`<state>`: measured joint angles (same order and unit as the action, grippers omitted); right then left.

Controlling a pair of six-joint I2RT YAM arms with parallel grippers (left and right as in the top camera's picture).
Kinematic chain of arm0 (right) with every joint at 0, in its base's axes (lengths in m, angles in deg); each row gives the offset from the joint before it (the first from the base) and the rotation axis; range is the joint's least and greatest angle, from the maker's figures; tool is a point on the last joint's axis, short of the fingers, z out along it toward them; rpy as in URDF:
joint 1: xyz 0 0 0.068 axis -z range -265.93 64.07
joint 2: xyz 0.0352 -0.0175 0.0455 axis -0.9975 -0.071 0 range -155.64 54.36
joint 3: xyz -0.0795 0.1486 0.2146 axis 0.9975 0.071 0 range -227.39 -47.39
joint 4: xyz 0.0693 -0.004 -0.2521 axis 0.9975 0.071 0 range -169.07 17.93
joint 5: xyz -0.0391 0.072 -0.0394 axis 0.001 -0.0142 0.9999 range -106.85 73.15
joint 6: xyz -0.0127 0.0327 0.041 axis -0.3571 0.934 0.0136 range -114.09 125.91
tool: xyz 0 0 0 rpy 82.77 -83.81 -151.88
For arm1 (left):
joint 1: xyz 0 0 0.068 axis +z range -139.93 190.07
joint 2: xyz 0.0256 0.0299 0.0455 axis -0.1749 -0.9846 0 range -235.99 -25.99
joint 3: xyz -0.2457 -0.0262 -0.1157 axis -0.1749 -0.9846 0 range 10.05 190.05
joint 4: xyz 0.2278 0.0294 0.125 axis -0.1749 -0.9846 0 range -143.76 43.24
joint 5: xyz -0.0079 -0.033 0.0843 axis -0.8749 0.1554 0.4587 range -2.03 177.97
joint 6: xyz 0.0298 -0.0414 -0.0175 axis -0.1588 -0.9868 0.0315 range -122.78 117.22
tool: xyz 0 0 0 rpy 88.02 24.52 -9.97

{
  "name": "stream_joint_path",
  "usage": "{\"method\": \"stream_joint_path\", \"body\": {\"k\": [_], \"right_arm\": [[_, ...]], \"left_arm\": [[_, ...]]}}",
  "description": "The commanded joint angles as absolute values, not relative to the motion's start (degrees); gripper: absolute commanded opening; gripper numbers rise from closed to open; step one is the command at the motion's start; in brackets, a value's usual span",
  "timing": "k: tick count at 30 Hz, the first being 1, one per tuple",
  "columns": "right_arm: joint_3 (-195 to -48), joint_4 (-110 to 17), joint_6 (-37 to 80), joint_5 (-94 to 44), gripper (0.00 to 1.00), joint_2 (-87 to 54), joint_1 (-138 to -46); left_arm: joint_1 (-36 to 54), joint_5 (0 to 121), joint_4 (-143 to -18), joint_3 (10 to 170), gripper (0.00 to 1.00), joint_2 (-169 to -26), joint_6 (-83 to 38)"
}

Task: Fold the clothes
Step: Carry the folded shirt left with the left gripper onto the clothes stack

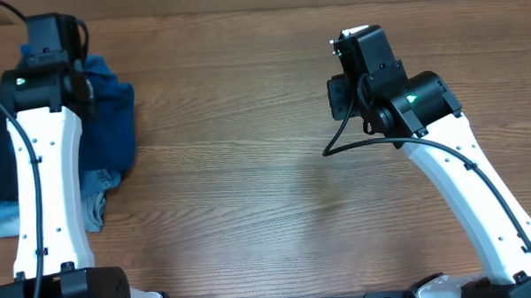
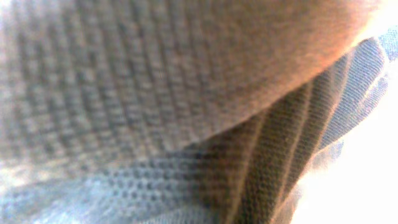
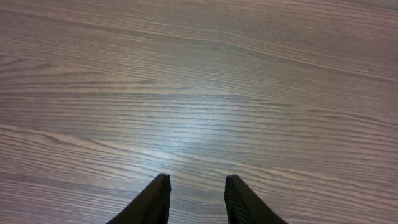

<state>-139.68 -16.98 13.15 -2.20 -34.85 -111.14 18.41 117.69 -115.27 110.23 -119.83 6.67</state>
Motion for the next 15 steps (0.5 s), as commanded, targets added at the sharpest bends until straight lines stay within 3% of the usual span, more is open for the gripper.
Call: {"method": "stream_joint_path", "body": {"k": [1,7,15], "right_arm": [[-140.42,-17.13,12.93,-0.91,0.33,-33.19,-110.92],[-140.42,-15.87,12.98,-0.84,0.33,-33.19,-108.89],[-140.42,-15.23,12.95,-1.46,0.33,-33.19,-107.32]], "left_arm": [[19.51,109.99,-113.91,115.54,0.04,-117.19,9.64],[20.10,109.23,-117.65,124.67,0.04,-117.17,10.12],[24.84,104.31,-123.37,124.96,0.04,-117.17,7.39]]}}
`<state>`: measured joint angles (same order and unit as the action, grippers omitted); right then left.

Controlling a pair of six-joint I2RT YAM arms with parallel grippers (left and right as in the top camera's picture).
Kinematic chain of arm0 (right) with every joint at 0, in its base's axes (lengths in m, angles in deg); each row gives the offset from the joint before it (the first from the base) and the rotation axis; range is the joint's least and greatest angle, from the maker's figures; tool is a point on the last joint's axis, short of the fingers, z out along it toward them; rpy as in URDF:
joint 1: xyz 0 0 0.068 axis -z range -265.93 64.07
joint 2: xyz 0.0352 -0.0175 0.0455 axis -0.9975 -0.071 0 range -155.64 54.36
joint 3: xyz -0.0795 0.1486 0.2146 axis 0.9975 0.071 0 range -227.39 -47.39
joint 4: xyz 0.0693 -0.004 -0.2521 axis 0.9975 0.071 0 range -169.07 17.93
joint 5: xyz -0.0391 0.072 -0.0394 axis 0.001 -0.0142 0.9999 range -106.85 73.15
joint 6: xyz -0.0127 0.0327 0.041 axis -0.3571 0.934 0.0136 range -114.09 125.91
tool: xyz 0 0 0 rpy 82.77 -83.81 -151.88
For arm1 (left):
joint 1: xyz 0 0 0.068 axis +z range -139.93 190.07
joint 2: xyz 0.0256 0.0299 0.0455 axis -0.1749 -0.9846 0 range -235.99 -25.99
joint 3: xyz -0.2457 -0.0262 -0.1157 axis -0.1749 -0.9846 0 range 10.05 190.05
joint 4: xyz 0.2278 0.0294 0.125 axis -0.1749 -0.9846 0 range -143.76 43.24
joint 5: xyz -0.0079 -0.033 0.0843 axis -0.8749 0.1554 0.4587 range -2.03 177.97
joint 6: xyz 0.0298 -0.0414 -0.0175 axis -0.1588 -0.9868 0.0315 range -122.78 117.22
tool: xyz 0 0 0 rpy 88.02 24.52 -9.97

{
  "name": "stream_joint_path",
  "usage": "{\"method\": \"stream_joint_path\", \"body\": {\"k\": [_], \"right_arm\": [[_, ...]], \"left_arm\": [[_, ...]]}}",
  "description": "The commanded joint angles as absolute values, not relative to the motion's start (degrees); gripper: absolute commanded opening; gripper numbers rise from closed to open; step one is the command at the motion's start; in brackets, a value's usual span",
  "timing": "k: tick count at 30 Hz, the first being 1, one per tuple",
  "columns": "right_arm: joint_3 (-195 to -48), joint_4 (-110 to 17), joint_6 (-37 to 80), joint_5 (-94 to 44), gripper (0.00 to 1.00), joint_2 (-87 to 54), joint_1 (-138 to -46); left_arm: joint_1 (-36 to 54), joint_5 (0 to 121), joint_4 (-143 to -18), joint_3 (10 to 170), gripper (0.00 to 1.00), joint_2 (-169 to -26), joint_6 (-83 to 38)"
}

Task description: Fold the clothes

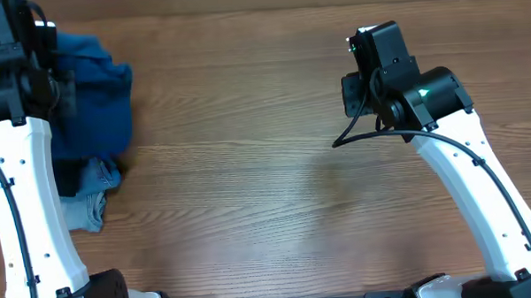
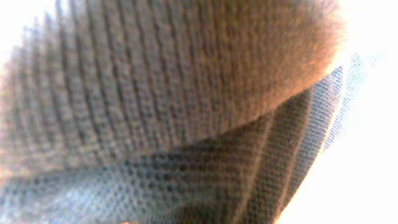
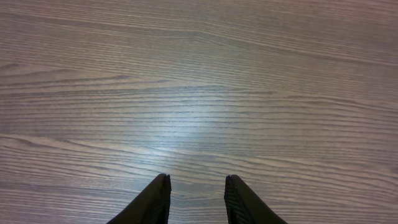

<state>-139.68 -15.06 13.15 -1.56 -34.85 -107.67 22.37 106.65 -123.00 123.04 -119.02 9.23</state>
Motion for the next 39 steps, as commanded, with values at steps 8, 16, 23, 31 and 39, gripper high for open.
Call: {"method": "stream_joint_path", "body": {"k": [8,16,23,31,39], "right_arm": [[-140.42,-15.06,12.98,-1.48,0.33,-33.19,-107.32],[-140.42,-14.03,12.98,-1.48,0.33,-33.19,-107.32],[-140.42,-13.16,13.13,-1.50,0.33,-33.19,-107.32],[-140.42,-12.72,13.15,-1.52,0.33,-33.19,-107.32],[-140.42,-12.72,13.15,-2.61,0.33,-33.19,-107.32]], "left_arm": [[35.22,95.63,-122.17,124.89,0.04,-117.84,7.50],[42.13,92.40,-119.51,124.89,0.04,-122.39,7.21],[46.59,92.40,-115.97,124.89,0.05,-125.71,7.26],[48.33,92.40,-111.20,124.89,0.23,-131.00,7.24],[49.58,94.19,-110.50,124.89,0.19,-134.48,7.24]]}}
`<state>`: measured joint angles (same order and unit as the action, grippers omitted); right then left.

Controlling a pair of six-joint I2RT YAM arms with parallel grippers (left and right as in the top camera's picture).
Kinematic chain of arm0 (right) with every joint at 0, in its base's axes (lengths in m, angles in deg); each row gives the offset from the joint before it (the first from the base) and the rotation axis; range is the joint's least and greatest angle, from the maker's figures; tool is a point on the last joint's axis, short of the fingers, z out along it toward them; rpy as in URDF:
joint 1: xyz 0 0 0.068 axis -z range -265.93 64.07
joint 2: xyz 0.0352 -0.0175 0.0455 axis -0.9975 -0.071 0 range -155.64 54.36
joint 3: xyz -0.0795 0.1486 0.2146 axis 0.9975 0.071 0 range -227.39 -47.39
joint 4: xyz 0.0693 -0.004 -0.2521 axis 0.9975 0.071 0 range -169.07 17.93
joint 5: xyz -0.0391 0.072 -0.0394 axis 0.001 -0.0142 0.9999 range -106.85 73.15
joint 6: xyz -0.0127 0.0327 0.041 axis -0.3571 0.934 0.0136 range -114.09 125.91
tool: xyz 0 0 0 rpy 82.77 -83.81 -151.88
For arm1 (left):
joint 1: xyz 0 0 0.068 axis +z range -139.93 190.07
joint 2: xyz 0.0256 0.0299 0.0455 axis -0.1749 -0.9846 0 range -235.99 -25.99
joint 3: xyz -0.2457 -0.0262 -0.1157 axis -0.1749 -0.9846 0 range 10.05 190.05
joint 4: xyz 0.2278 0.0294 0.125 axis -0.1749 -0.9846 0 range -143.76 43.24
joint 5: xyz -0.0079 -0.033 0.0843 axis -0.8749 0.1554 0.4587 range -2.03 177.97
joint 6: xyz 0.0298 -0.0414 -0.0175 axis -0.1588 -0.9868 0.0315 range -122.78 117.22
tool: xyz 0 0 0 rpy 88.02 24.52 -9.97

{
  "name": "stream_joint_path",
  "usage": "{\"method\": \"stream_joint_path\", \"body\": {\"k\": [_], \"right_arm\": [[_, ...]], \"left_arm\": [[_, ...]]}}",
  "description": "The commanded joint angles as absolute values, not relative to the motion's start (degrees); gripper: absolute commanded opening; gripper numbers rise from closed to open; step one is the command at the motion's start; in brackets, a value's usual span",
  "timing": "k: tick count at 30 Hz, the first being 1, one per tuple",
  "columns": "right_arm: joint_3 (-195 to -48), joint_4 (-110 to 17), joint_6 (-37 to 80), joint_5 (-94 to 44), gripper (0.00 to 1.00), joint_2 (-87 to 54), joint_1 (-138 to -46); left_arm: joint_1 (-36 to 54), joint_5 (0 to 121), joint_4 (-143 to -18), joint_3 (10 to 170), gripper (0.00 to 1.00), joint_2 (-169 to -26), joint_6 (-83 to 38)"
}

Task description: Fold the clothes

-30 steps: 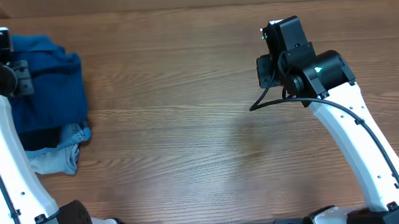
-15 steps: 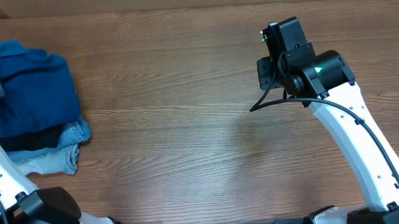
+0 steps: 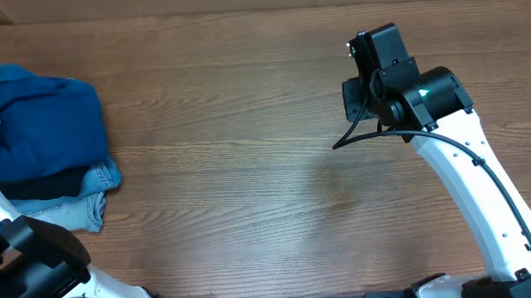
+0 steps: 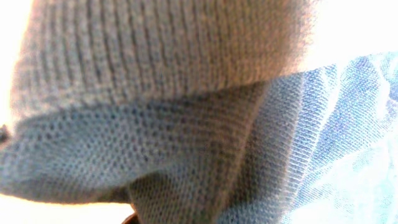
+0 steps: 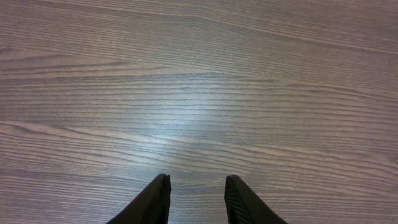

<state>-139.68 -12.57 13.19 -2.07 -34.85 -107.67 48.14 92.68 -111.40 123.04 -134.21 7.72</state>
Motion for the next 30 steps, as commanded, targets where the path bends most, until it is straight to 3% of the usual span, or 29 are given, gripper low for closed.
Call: {"method": "stream_joint_path", "body": {"k": [1,2,4,10,16,18,19,21,25,30], "right_arm": [[-140.42,-12.74,13.15,-2.83,0.33,-33.19,-107.32],[-140.42,-12.72,13.15,-2.98,0.33,-33.19,-107.32],[-140.42,-12.72,13.15,-2.98,0.33,-33.19,-107.32],[-140.42,-12.70,13.15,-3.01,0.33,-33.19,-107.32],[-140.40,-12.72,13.35,-3.73,0.35,-33.19,-107.32],[-140.40,-12.76,13.35,-4.56,0.43,-33.19,-107.34],[-140.40,-13.05,13.35,-6.33,0.55,-33.19,-107.34],[-140.40,-14.47,13.30,-7.27,0.64,-33.19,-107.32],[-140.42,-22.12,13.35,-7.57,0.91,-33.34,-106.86],[-140.40,-25.86,13.30,-10.81,1.00,-36.47,-104.06]], "left_arm": [[49.93,94.98,-110.28,124.89,0.19,-134.48,7.24],[50.54,95.72,-110.15,124.89,0.39,-134.48,6.76],[51.44,95.43,-109.67,124.89,1.00,-134.48,5.51],[54.32,93.95,-109.47,124.89,1.00,-134.48,-0.24],[54.61,76.42,-109.50,124.89,1.00,-134.48,1.53],[54.19,72.00,-109.93,124.92,1.00,-134.28,1.58],[53.73,68.20,-110.24,124.92,1.00,-134.19,2.01],[52.27,64.42,-110.96,124.92,1.00,-134.17,2.34],[45.62,66.10,-113.19,124.92,1.00,-134.17,2.32],[32.82,73.86,-114.11,124.92,1.00,-134.17,0.83]]}}
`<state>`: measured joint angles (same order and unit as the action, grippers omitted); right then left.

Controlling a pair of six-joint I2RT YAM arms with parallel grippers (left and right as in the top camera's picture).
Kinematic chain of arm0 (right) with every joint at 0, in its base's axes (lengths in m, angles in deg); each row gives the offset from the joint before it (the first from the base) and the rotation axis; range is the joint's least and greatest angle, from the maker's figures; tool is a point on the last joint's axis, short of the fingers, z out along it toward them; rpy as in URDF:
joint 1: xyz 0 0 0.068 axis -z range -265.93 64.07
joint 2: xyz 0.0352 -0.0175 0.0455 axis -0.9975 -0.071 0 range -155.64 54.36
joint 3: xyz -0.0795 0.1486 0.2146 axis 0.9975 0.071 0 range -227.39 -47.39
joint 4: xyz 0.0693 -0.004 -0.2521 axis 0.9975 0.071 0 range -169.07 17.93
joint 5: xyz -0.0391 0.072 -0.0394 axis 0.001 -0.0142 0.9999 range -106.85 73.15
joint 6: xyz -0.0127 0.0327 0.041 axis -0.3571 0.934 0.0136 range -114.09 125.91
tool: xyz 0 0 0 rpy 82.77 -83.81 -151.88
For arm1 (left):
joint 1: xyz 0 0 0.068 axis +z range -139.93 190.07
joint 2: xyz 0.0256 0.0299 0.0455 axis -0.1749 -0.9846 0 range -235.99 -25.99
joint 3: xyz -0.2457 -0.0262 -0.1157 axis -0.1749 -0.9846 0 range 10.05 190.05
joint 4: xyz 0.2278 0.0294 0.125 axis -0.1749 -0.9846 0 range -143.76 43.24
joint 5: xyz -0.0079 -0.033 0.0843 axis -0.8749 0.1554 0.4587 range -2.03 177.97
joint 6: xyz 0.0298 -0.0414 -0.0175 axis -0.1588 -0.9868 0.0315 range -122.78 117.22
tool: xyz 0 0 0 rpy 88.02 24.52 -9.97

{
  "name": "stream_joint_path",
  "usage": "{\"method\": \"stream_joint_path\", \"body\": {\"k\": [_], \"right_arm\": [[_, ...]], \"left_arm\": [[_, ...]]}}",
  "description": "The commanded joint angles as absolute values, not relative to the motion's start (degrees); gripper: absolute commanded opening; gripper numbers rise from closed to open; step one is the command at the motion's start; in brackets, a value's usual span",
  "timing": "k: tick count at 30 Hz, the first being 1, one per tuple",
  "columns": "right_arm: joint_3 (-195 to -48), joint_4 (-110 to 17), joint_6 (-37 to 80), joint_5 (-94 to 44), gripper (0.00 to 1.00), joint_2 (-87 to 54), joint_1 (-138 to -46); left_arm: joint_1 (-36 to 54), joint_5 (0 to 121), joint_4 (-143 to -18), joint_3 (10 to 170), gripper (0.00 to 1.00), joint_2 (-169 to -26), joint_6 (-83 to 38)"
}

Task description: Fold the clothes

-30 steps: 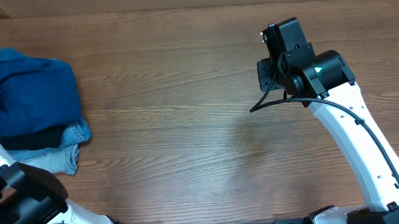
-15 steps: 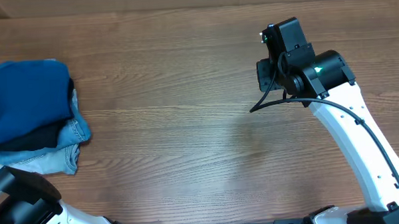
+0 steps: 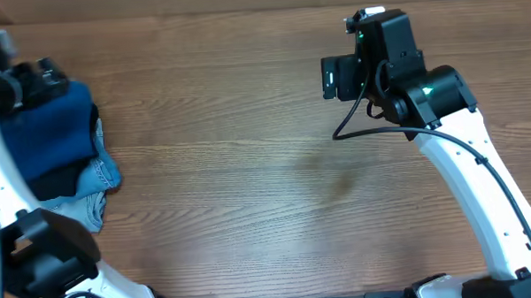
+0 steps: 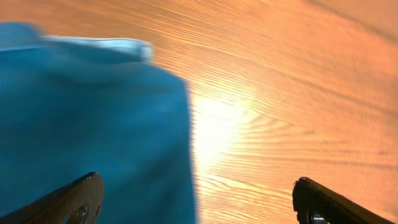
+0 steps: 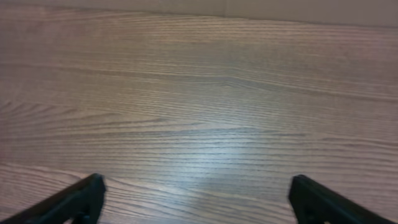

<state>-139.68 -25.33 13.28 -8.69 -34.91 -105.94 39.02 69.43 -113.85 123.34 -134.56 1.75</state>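
Note:
A pile of clothes lies at the table's left edge. A blue garment (image 3: 57, 130) is on top, a dark one (image 3: 50, 183) is under it, and light denim (image 3: 94, 180) sticks out below. My left gripper (image 3: 43, 79) hovers over the blue garment's far right corner. In the left wrist view the left gripper (image 4: 199, 202) is open wide, with the blue garment (image 4: 93, 124) under its left finger and bare wood under the right. My right gripper (image 3: 336, 78) hangs over bare table at the far right; in its wrist view the right gripper (image 5: 198, 199) is open wide and empty.
The wooden table (image 3: 249, 185) stretches between the two arms. The right arm's black cable (image 3: 353, 128) loops below its wrist. The table's back edge (image 3: 199, 14) runs just behind both grippers.
Knit fabric no longer covers the left wrist view; the left gripper now stands open above the blue garment's corner. The right gripper's fingers have spread much wider and it has shifted slightly left.
The left arm was over the pile with fabric filling its camera, and the blue garment reached further right. The pile then sat closer to the left edge with the arm off to the left. Now the left gripper is open above it. The right arm stayed over bare wood.

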Motion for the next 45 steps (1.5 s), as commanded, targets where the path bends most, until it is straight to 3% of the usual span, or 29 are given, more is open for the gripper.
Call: {"method": "stream_joint_path", "body": {"k": [1,7,10,17,26,31,36,45], "right_arm": [[-140.40,-25.86,13.15,-11.49,1.00,-37.60,-103.32],[-140.42,-28.11,13.13,-12.30,1.00,-39.94,-102.33],[-140.42,-26.62,15.53,-12.32,1.00,-39.57,-102.11],[-140.05,-18.40,19.99,-12.56,0.99,-28.64,-101.24],[-110.04,-28.28,21.22,-12.49,1.00,5.15,-101.28],[-101.71,-25.31,21.19,-12.51,1.00,13.98,-101.28],[-101.71,-21.88,21.15,-12.51,1.00,13.37,-101.28],[-101.71,-21.88,21.17,-12.51,1.00,13.35,-101.28]], "left_arm": [[29.23,73.99,-114.02,124.92,1.00,-134.17,0.85],[19.75,76.83,-113.74,124.92,1.00,-134.19,1.31],[18.81,71.81,-115.77,124.98,1.00,-133.69,2.84],[16.34,72.90,-121.17,124.00,1.00,-119.59,4.02],[15.29,74.28,-105.50,88.55,1.00,-85.60,3.98],[15.29,78.95,-103.44,70.62,1.00,-69.39,1.03],[15.29,79.02,-101.58,62.67,1.00,-68.97,0.88],[15.29,79.02,-105.63,61.90,1.00,-74.54,0.88]]}}
